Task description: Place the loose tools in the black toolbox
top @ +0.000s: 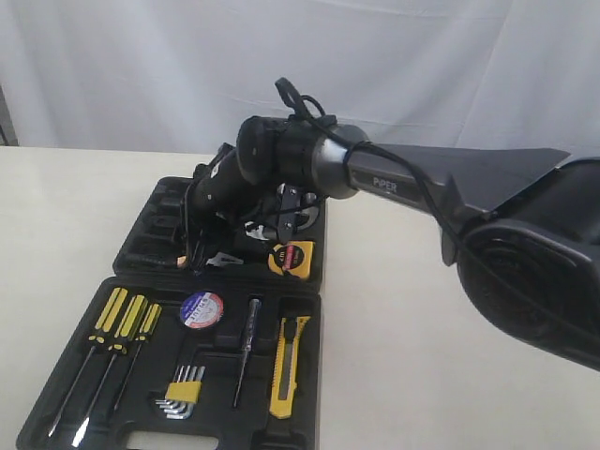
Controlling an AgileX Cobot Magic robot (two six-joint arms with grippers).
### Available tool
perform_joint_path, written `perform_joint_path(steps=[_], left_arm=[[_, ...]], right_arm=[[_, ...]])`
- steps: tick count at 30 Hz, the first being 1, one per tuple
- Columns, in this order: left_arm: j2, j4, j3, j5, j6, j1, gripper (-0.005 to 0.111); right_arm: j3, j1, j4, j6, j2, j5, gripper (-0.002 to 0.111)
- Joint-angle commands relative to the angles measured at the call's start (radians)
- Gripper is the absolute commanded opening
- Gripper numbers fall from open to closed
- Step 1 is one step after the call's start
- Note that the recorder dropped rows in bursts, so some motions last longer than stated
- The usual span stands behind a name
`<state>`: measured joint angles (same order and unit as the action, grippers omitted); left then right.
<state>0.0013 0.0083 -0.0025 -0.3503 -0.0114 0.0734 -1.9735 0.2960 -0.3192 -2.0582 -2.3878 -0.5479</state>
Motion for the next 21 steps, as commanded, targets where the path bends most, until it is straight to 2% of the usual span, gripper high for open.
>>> perform_joint_path(steps=[1,6,8,10,14,16,21], left_arm=[[-0.001,-0.008,0.003,0.008,0.004,-0.005,0.0],[-0.001,-0.008,0.003,0.008,0.004,-0.005,0.0],[-0.001,-0.008,0.003,0.008,0.004,-0.005,0.0],[-0.001,-0.008,0.003,0.008,0.004,-0.005,0.0],[-0.001,-0.008,0.003,0.008,0.004,-0.005,0.0],[-0.001,-0.008,0.003,0.008,0.004,-0.005,0.0],[-0.001,-0.008,0.003,0.008,0.004,-0.005,0.0]], right_arm=[[-0.003,0.046,0.13,0.051,0.014,0.05,0.064],[-0.003,0.084,0.403,0.086,0.014,0.153,0.064],[-0.003,0.093,0.498,0.086,0.014,0.195,0.059],[-0.003,0.096,0.546,0.086,0.014,0.21,0.048],[-0.003,0.101,0.6,0.086,0.012,0.208,0.012],[-0.003,0.105,0.63,0.086,0.012,0.208,0.0],[-0.003,0.104,0.648,0.109,0.002,0.181,0.0]])
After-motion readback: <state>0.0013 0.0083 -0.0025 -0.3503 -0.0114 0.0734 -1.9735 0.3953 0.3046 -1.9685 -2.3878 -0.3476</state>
